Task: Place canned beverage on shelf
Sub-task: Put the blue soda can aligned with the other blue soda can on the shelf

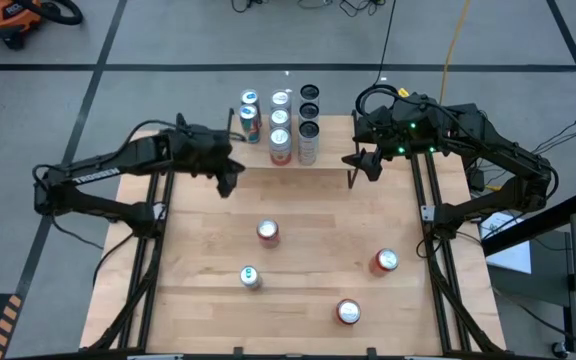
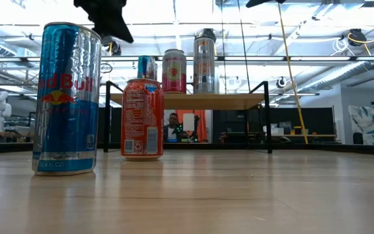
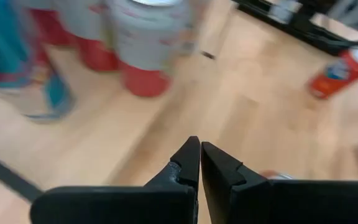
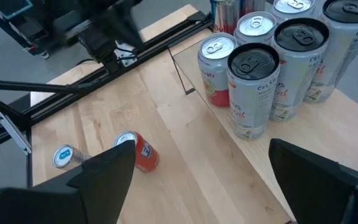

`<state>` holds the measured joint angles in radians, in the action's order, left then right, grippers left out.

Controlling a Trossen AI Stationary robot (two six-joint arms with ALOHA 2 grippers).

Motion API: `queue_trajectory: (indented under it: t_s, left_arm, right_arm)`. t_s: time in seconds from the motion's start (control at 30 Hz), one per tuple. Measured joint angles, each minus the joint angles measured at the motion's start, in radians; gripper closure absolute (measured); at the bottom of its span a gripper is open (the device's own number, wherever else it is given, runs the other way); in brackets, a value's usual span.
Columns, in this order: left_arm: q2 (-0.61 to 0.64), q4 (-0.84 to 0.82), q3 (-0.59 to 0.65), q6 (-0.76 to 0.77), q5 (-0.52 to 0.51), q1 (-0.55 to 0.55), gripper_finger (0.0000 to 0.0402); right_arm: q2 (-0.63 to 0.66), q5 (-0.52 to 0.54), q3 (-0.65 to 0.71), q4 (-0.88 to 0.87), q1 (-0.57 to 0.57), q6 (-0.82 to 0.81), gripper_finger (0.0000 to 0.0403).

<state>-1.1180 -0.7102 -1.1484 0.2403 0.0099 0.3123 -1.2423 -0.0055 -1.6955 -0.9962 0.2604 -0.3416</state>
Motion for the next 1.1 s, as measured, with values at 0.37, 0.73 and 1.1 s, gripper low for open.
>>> queue_trajectory:
  t_s: [0.37, 0.73, 1.1]
  left_arm:
    - [0.029, -0.015, 0.000, 0.205, 0.003, -0.314, 0.0384]
    - [0.024, 0.098, 0.000, 0.556, 0.050, -0.599, 0.0384]
    - [-0.055, 0.220, -0.002, 0.670, -0.063, -0.798, 0.0261]
  right_arm:
    - [0.000, -0.150, 0.000, -0.092, 0.000, -0.119, 0.0055]
    - [0.000, -0.195, 0.000, -0.210, 0.000, -0.090, 0.0055]
    - [0.001, -0.215, 0.000, -0.281, -0.001, 0.000, 0.0055]
